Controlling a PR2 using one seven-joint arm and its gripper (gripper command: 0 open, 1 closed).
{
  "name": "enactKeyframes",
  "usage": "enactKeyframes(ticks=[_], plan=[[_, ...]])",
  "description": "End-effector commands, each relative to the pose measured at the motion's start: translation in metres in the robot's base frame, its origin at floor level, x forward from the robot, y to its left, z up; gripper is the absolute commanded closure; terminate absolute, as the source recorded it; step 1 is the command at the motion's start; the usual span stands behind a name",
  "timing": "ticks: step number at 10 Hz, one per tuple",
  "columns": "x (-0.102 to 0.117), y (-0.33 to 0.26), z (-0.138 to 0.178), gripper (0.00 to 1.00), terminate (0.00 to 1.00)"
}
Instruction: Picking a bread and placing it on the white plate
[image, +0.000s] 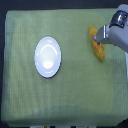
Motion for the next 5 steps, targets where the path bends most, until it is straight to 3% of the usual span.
enactKeyframes(ticks=[1,5], plan=[[0.0,0.001,0.0,0.0,0.0],[0.025,0.005,-0.009,0.0,0.0]])
